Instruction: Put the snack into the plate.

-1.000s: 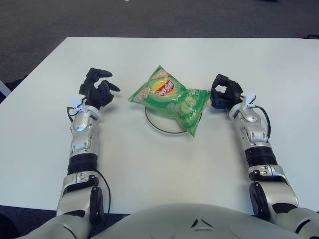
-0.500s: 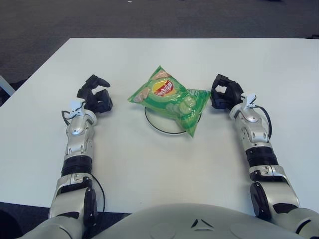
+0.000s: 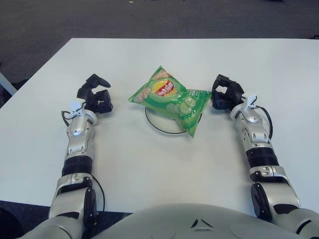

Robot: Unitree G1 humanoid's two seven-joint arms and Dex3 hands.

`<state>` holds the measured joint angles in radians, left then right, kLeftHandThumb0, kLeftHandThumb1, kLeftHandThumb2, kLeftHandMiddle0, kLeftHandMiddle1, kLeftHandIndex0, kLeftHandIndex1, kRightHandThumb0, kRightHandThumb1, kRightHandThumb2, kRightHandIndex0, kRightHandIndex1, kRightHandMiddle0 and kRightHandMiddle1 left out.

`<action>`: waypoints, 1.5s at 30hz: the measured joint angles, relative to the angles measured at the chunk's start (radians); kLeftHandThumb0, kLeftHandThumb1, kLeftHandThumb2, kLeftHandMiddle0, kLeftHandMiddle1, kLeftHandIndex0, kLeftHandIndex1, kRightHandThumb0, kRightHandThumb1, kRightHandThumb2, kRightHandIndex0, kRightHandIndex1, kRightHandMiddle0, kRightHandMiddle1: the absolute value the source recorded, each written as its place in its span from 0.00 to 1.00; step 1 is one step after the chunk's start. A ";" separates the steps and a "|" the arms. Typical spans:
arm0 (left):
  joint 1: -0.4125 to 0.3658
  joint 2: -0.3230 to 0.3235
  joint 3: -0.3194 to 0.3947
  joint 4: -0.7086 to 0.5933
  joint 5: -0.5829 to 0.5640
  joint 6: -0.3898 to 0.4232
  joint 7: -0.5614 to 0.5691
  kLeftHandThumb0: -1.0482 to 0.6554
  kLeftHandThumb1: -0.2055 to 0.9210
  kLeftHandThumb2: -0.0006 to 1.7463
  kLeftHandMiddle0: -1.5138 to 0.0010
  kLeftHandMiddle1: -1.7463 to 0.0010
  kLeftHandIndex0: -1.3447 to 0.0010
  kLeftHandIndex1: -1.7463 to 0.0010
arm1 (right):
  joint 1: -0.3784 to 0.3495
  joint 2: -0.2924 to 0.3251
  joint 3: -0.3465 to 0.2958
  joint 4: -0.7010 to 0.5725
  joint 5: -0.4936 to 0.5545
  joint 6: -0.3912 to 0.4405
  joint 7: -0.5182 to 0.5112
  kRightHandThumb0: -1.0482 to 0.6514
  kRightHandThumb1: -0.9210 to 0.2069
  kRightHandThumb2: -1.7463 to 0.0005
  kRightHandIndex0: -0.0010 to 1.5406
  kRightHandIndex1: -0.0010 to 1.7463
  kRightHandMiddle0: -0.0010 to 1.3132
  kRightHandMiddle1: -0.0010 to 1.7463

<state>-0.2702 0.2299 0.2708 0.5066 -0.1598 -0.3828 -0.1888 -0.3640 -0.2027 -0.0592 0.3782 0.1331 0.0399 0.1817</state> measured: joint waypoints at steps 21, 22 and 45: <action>0.004 -0.002 -0.042 -0.032 -0.029 0.034 -0.028 0.31 0.37 0.83 0.11 0.00 0.47 0.00 | 0.024 0.004 -0.011 -0.018 0.000 -0.029 -0.026 0.33 0.56 0.22 0.84 1.00 0.49 1.00; 0.004 -0.002 -0.043 -0.033 -0.030 0.034 -0.030 0.31 0.37 0.83 0.11 0.00 0.48 0.00 | 0.024 0.005 -0.013 -0.018 0.000 -0.030 -0.027 0.33 0.57 0.22 0.85 1.00 0.49 1.00; 0.025 -0.002 -0.056 -0.080 -0.067 0.037 -0.111 0.32 0.42 0.79 0.11 0.00 0.51 0.00 | 0.020 0.034 -0.070 -0.007 0.000 -0.065 -0.118 0.33 0.57 0.22 0.86 1.00 0.49 1.00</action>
<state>-0.2450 0.2279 0.2143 0.4265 -0.2266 -0.3458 -0.2994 -0.3441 -0.1692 -0.1288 0.3714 0.1326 -0.0255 0.0633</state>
